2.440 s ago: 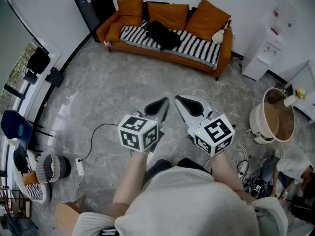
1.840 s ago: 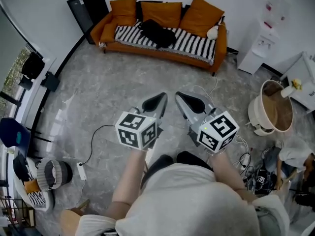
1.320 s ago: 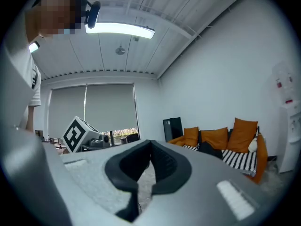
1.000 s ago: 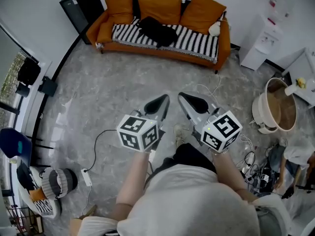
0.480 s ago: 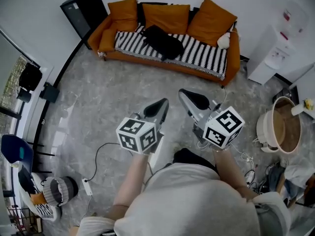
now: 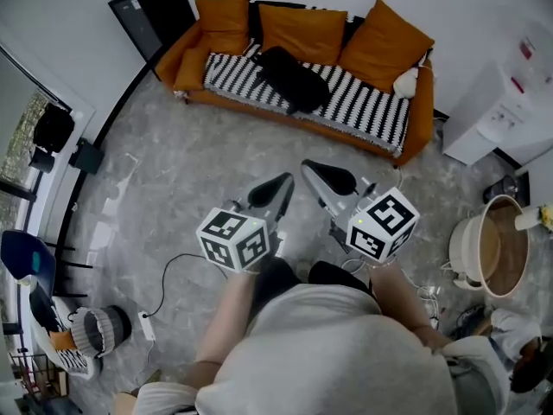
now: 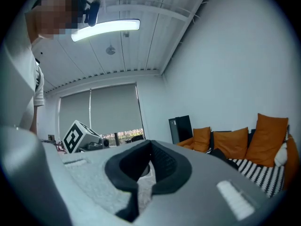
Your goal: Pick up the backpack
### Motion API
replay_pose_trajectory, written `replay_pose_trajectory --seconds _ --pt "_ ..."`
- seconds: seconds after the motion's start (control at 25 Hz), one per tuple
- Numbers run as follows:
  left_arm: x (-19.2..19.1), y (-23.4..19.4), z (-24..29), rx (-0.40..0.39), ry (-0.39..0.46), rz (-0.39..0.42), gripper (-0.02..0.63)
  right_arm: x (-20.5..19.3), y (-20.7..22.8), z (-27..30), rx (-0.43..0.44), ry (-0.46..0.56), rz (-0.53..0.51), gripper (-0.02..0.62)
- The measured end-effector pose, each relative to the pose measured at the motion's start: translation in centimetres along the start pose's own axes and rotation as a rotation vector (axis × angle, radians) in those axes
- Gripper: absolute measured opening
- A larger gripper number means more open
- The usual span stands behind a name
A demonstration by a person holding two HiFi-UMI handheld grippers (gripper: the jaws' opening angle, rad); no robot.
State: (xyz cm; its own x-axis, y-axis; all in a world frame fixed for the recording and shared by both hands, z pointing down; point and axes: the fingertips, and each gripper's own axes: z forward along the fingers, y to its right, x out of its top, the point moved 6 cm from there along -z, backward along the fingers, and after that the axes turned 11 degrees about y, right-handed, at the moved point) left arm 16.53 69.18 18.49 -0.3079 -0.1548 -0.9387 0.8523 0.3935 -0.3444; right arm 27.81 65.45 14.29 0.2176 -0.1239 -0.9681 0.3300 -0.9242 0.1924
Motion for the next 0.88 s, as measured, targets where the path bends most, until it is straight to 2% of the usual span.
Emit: replay_pose_trajectory --seconds 0.32,0.52,0.88 --pt "-0.3 -4.2 2.7 0.014 -0.012 -0.064 0.007 -0.3 4.3 1.8 -0.041 0.012 0.027 0.003" --pt "0.7 -7.8 6.5 -0.018 -0.003 -0.065 0.008 -1.0 8.2 4.2 -0.095 0.003 0.034 0.003" --pt "5.1 -17.3 14.6 -0.083 -0.012 -0.053 0.008 -1.4 15.8 14.2 -0.149 0.011 0.019 0.003"
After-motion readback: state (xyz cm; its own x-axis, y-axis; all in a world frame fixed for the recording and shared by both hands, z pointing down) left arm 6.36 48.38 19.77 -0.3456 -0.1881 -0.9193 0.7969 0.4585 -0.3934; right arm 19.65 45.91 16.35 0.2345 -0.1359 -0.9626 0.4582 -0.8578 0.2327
